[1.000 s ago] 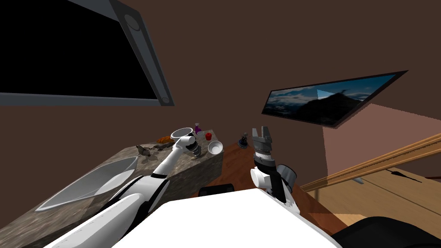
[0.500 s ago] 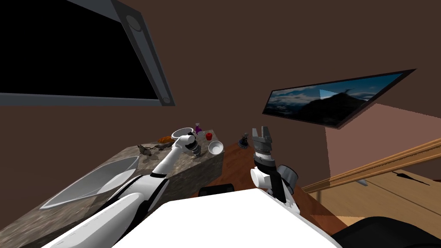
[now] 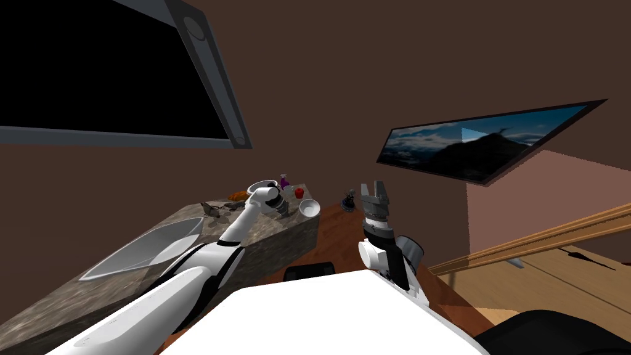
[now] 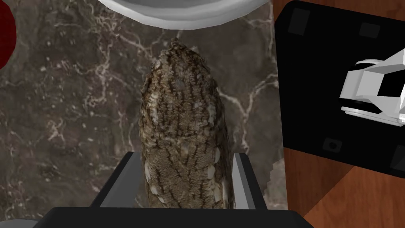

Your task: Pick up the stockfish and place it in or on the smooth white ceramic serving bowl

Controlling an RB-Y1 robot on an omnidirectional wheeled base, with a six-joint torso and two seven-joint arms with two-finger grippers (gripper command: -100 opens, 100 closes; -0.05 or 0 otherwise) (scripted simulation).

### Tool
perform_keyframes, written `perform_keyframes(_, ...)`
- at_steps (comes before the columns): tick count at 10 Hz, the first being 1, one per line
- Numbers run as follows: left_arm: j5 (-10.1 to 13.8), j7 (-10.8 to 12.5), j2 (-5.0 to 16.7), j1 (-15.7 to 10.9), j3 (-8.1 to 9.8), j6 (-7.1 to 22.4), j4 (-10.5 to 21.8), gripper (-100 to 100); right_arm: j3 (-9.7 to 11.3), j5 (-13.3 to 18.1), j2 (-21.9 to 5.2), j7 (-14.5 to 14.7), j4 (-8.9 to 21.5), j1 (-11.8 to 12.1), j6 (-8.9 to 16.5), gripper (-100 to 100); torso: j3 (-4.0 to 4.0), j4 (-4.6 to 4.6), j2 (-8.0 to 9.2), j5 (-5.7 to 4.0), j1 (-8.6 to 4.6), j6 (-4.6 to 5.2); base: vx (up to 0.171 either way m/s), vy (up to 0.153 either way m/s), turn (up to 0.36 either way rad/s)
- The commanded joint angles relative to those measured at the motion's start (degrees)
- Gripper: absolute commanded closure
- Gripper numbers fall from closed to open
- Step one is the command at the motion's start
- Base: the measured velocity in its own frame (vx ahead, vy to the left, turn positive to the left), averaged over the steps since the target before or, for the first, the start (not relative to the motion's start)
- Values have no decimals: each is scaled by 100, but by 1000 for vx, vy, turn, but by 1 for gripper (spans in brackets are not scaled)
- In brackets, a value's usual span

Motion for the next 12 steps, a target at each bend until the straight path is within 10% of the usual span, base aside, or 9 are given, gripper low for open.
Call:
perform_keyframes(1,55,70,5,-214,95,20,-211,100,0,0,0,0,0,0,0,0,0,0,0,0,0,0,-116,-50,15)
perform_keyframes(8,139,537,207,-141,85,653,-394,100,0,0,0,0,-1,2,-1,0,-45,-15,-83,-7,-37,11,50,-85,15)
perform_keyframes(12,236,907,314,-163,110,508,-590,100,1,0,1,0,-1,2,-1,0,-45,-11,-83,-15,-74,16,108,-132,18)
